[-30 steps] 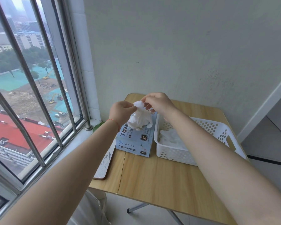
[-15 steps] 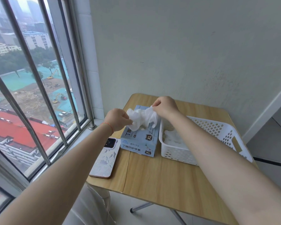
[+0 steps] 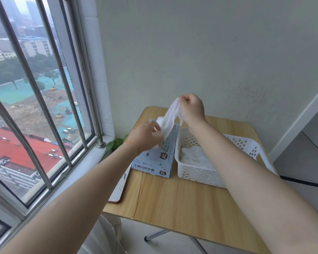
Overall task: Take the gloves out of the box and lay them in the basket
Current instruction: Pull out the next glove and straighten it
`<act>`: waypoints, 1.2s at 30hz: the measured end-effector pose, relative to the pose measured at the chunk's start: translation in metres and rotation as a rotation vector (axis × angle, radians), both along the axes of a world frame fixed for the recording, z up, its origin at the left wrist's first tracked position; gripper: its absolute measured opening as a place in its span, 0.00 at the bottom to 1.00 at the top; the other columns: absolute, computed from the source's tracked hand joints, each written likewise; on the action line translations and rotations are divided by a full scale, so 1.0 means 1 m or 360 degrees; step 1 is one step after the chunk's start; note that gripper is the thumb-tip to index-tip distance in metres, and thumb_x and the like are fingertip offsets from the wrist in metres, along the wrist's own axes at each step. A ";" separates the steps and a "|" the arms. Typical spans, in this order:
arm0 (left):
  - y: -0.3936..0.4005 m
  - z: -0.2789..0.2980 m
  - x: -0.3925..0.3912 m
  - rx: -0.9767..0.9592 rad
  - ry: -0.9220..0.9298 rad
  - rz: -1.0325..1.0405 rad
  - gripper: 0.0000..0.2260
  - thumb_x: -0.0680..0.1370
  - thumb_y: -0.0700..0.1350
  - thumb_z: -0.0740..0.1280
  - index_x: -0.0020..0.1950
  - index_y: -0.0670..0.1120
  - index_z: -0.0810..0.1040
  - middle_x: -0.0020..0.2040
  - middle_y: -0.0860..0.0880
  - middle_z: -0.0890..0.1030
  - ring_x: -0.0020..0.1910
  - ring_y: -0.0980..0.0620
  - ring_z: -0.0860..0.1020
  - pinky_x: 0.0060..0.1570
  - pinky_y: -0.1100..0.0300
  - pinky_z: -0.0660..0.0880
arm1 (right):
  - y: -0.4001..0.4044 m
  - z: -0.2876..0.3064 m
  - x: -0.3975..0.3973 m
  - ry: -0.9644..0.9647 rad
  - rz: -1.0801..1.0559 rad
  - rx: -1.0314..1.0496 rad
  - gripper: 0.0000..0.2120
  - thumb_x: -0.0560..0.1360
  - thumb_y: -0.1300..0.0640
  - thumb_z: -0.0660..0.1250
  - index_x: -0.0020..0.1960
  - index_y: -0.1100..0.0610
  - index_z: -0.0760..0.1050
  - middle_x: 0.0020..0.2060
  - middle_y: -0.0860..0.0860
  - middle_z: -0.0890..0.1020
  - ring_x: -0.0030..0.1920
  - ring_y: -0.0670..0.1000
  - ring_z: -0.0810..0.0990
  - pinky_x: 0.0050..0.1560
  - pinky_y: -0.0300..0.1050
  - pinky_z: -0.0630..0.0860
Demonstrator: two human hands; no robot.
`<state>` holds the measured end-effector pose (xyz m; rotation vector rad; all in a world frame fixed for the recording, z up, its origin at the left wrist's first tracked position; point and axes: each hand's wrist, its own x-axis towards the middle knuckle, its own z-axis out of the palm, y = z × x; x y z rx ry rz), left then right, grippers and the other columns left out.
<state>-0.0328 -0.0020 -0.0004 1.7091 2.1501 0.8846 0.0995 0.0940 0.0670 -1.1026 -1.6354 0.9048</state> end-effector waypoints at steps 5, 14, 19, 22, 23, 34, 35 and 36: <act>0.000 -0.003 0.003 -0.0283 0.0307 -0.0058 0.12 0.74 0.54 0.61 0.46 0.52 0.84 0.42 0.53 0.82 0.47 0.49 0.79 0.54 0.52 0.76 | 0.003 0.015 0.010 0.0265 -0.0057 -0.0028 0.04 0.78 0.59 0.61 0.48 0.57 0.74 0.39 0.47 0.76 0.38 0.45 0.74 0.34 0.30 0.71; 0.009 0.010 0.018 -0.0466 0.0659 -0.0079 0.12 0.79 0.46 0.54 0.46 0.45 0.76 0.43 0.47 0.77 0.49 0.46 0.73 0.58 0.48 0.68 | -0.001 0.038 0.035 0.0302 -0.0044 0.0044 0.04 0.77 0.58 0.63 0.45 0.55 0.76 0.37 0.44 0.77 0.37 0.44 0.76 0.36 0.35 0.72; 0.013 0.040 0.031 0.0341 -0.0726 0.0047 0.17 0.71 0.51 0.62 0.45 0.37 0.74 0.41 0.47 0.76 0.41 0.50 0.74 0.43 0.54 0.70 | -0.004 0.034 0.043 0.0124 0.0064 -0.0147 0.05 0.76 0.57 0.64 0.43 0.55 0.77 0.37 0.46 0.78 0.39 0.45 0.76 0.41 0.38 0.74; 0.009 0.056 0.047 0.0162 -0.0819 -0.0217 0.20 0.71 0.56 0.73 0.54 0.44 0.77 0.49 0.50 0.82 0.46 0.54 0.79 0.48 0.58 0.76 | -0.007 0.033 0.044 0.0193 0.0100 -0.0265 0.05 0.76 0.57 0.65 0.42 0.54 0.77 0.39 0.49 0.79 0.43 0.49 0.78 0.46 0.44 0.76; 0.010 0.056 0.051 0.0101 -0.0708 -0.0236 0.19 0.71 0.53 0.75 0.57 0.45 0.76 0.50 0.50 0.81 0.48 0.54 0.80 0.48 0.60 0.77 | -0.008 0.033 0.045 0.0224 0.0113 -0.0313 0.05 0.76 0.57 0.65 0.41 0.54 0.77 0.39 0.50 0.79 0.42 0.50 0.79 0.46 0.45 0.77; -0.009 0.078 0.040 0.0258 -0.1436 -0.0061 0.10 0.80 0.40 0.63 0.59 0.38 0.79 0.48 0.43 0.80 0.42 0.49 0.78 0.40 0.61 0.76 | -0.018 0.024 0.075 -0.0249 0.0799 -0.0632 0.18 0.66 0.42 0.76 0.39 0.55 0.74 0.30 0.53 0.71 0.30 0.49 0.67 0.35 0.42 0.65; -0.010 0.079 0.040 0.0259 -0.1417 -0.0047 0.09 0.81 0.40 0.62 0.58 0.39 0.78 0.47 0.43 0.80 0.41 0.50 0.78 0.41 0.62 0.76 | -0.020 0.022 0.076 -0.0394 0.0884 -0.0644 0.17 0.67 0.44 0.76 0.37 0.54 0.72 0.29 0.50 0.71 0.29 0.48 0.66 0.34 0.41 0.64; -0.011 0.079 0.040 0.0267 -0.1405 -0.0005 0.08 0.81 0.39 0.62 0.56 0.39 0.79 0.45 0.44 0.80 0.41 0.49 0.77 0.42 0.62 0.76 | -0.022 0.021 0.077 -0.0511 0.0932 -0.0656 0.16 0.69 0.47 0.76 0.35 0.53 0.70 0.29 0.49 0.71 0.29 0.47 0.66 0.34 0.41 0.64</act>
